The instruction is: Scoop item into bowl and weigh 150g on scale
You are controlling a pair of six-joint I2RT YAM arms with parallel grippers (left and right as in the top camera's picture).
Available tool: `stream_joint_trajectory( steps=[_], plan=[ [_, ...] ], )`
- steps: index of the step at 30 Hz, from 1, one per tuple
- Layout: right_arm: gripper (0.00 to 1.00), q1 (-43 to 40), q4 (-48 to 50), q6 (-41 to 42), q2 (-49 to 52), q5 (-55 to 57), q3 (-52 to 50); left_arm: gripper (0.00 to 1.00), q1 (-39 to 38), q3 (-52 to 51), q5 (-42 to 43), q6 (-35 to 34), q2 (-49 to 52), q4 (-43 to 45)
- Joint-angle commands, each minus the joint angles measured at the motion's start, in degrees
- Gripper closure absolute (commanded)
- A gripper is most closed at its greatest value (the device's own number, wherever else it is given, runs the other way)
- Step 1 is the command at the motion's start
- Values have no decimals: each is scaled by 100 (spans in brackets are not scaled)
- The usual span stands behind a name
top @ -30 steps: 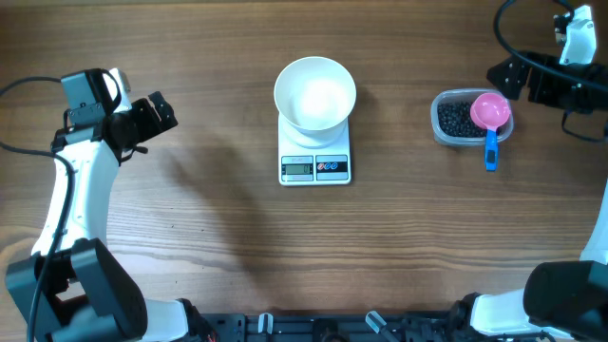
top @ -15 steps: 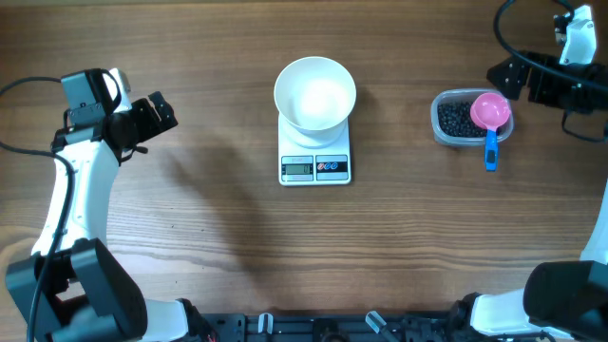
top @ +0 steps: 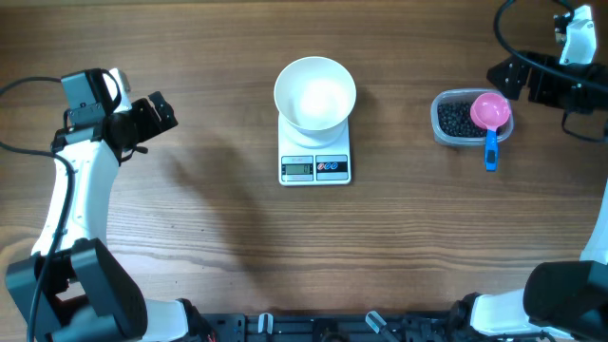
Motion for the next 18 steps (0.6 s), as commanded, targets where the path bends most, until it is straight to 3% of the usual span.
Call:
stream_joint_trajectory(
  steps=[1, 4, 12, 18],
  plan=[
    [0, 17, 164, 717, 57, -31, -39, 0, 7, 7, -76, 131, -138, 0],
    [0, 17, 179, 1528, 57, -22, -39, 0, 7, 7, -76, 131, -138, 0],
    [0, 17, 223, 2190, 57, 127, -39, 0, 7, 7, -76, 131, -138, 0],
    [0, 17, 157, 2188, 57, 234, -39, 0, 7, 7, -76, 133, -138, 0]
  ],
)
